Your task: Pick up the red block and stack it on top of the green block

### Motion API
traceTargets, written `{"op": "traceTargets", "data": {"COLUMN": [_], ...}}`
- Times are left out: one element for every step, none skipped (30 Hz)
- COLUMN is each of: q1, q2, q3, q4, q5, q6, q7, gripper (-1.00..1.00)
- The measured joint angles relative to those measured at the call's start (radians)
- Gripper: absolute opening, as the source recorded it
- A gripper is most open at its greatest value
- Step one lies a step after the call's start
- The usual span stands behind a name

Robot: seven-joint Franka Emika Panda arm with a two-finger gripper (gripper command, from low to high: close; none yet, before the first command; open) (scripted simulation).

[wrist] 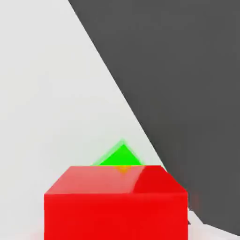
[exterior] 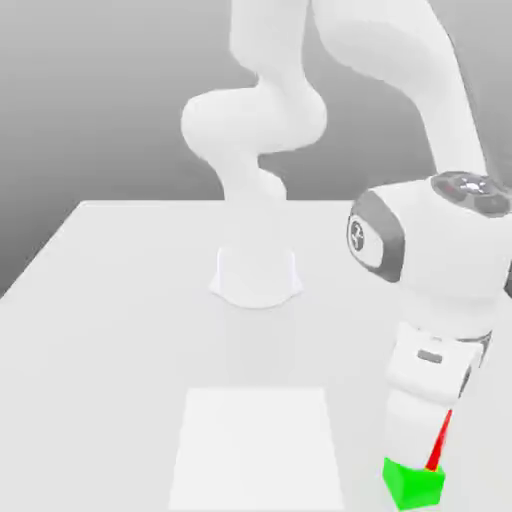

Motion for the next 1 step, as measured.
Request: {"op": "traceTargets", "data": {"q1": [0.0], "q2": [0.0], "q3": [0.0], "q4": [0.0], "q5": [0.0], "q6": [0.0], "q7": [0.0], "gripper": [1.0]}}
